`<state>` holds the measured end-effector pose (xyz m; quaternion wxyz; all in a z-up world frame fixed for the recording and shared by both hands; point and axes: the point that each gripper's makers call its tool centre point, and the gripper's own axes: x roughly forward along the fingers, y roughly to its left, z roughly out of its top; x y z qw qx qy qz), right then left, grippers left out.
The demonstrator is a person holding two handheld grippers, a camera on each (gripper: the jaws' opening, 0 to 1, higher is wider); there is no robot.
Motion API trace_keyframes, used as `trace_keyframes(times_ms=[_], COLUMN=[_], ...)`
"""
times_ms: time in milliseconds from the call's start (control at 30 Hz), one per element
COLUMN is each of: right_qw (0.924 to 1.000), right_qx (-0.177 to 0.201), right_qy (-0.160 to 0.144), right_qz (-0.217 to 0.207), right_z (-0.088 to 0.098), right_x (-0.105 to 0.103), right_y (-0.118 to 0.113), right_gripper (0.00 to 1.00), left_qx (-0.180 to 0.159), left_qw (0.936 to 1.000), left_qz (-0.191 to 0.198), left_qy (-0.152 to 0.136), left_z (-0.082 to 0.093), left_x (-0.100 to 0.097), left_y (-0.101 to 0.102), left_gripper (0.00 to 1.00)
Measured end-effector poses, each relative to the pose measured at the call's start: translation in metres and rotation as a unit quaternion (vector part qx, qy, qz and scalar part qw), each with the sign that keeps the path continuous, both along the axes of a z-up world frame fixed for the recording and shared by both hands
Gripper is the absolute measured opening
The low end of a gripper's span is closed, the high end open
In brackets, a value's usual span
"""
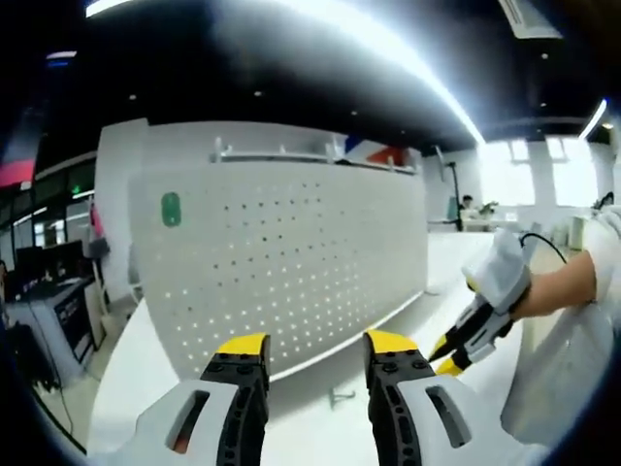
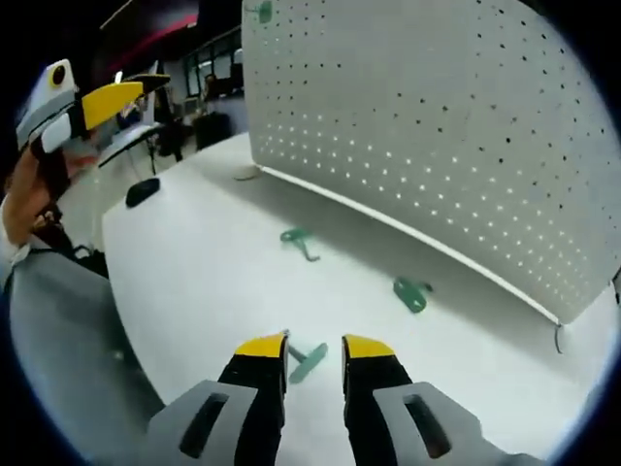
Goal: Insert the hook assembly into the mounting plate slot until the hook locks in place.
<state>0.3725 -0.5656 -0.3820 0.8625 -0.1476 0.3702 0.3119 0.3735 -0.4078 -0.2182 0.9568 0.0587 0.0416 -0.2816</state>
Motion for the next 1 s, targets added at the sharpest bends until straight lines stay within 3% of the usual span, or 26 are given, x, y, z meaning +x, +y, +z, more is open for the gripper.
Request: trace_keyframes(times_ms=[267,1000], right_qw=[0.9993,0.9968], right_qx=[-0.016,-0.051], right_qy=[0.033,0.051], right_qz=[0.007,0.034], right_z=[-0.017,-0.038], right_x=[-0.003,0.003], right_y=[0.003,0.005], right_gripper=[0.15,0.07], left_qx=[0.001,0.004], left_qw=[1.0000,0.9999], left_qz=[0.001,0.002], left_qy=[0.003,0.011], left_z=[-0.002,-0.007], left_x=[0.001,0.003], left_y=[0.001,0.001], left_gripper=[0.39,0.39])
